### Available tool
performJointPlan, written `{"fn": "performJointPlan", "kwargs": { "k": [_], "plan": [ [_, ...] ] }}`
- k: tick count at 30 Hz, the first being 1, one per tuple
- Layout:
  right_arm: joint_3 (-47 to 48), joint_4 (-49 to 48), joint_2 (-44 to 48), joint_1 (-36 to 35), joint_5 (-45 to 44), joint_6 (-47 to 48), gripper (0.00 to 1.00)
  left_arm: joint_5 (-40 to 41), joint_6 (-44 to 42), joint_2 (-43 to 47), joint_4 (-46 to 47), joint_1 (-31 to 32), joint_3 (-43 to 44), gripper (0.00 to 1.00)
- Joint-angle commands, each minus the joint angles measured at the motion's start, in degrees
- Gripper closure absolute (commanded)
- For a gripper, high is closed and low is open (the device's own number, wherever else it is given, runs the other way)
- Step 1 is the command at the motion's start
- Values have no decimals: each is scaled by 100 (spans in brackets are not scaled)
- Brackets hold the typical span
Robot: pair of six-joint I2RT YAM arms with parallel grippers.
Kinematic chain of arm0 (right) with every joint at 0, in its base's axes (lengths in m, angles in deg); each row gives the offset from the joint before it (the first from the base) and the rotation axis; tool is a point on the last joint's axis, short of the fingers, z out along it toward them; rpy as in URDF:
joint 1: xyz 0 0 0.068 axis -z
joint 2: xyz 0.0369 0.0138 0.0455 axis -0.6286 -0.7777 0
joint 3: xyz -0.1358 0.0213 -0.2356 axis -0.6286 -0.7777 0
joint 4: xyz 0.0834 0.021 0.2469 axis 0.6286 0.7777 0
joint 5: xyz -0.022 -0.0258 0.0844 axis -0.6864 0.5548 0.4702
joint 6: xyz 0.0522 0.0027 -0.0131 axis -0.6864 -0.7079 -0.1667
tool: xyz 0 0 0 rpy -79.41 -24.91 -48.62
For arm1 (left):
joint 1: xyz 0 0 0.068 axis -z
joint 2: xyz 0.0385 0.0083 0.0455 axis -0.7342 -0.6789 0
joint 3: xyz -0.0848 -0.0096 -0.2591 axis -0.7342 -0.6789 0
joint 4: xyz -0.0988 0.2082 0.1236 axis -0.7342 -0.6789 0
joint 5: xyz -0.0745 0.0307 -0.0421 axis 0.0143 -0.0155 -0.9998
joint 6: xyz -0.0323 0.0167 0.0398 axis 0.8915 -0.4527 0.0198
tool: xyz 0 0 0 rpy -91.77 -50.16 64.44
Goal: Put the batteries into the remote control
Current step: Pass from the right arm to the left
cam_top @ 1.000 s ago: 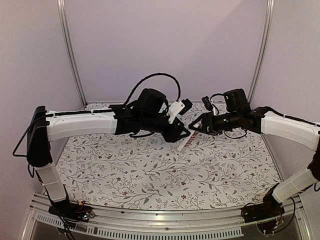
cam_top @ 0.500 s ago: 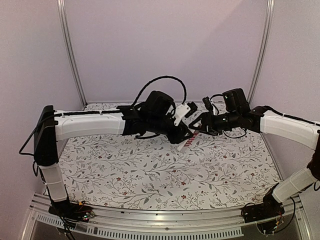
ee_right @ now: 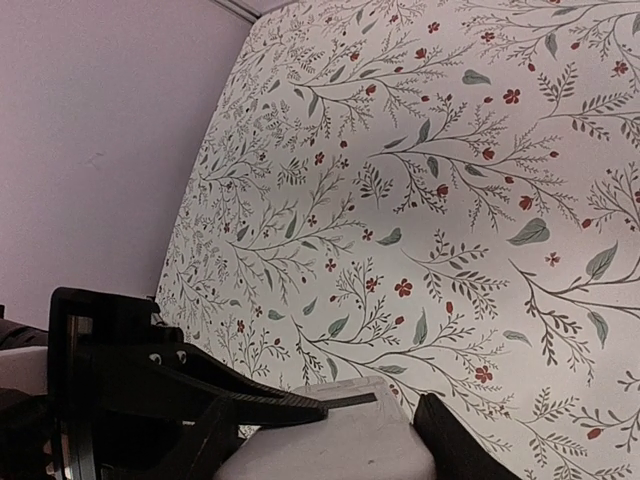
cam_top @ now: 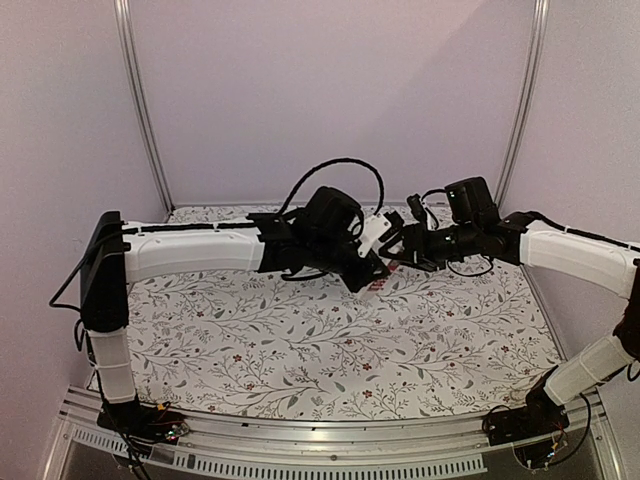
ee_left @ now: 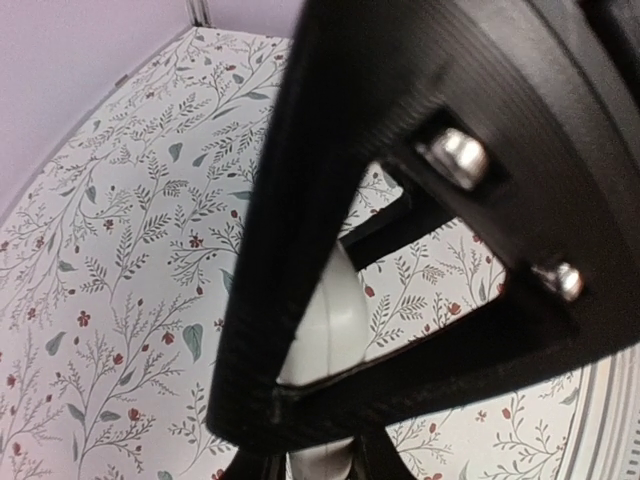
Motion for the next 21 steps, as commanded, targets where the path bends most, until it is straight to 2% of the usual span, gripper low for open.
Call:
{"fn": "performJointPlan", "kwargs": {
  "k": [1, 4, 9, 13, 17, 21],
  "plan": [
    [161, -11, -56, 13, 35, -54, 78, 87, 56, -90, -145, 11, 86, 86],
    [142, 8, -24, 29, 15, -56, 45, -31, 254, -8, -28, -36, -85, 95],
    [31, 19, 142, 333, -13, -51, 17, -440, 826, 284, 369, -288, -655, 100],
    [-164, 16, 346, 617, -17, -7, 10, -848, 1660, 499, 860, -637, -1290, 100],
    [-342, 62, 390, 744, 54, 109, 8, -1485, 2722, 616, 1706, -1061, -2030, 100],
    [-481, 18, 303, 749, 273, 242, 8, -1648, 3324, 588, 2098, -1324, -2447, 100]
  ]
}}
